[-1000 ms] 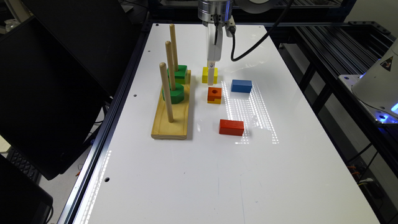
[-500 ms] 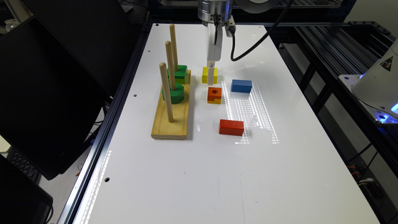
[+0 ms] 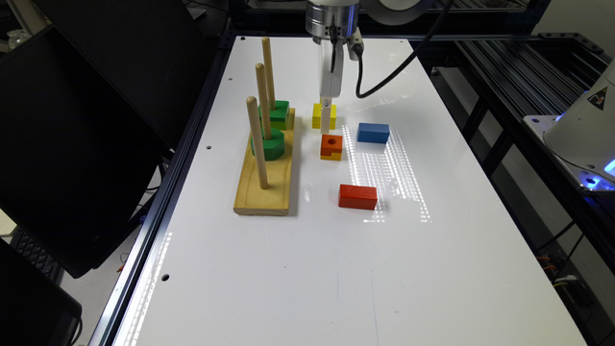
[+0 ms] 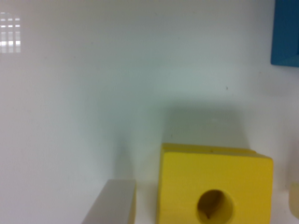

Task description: Pick up yellow block.

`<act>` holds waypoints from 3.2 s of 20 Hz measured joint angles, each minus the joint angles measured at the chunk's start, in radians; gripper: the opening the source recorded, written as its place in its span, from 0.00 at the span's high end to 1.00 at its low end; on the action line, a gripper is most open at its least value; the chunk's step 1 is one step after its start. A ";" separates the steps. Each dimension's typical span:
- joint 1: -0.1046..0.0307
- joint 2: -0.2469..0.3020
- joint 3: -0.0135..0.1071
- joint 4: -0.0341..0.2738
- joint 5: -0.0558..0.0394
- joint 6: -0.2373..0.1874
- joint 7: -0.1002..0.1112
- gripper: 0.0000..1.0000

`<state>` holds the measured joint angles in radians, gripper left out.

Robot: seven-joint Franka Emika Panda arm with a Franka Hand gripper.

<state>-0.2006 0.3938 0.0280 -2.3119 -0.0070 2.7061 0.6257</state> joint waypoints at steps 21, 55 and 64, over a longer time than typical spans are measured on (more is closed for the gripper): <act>-0.001 0.006 -0.001 0.001 -0.0007 0.010 0.000 0.00; -0.001 0.005 0.000 0.001 -0.0007 0.010 0.000 1.00; -0.001 0.000 0.000 0.000 -0.0007 0.010 0.000 1.00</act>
<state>-0.2021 0.3942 0.0280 -2.3115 -0.0076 2.7161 0.6257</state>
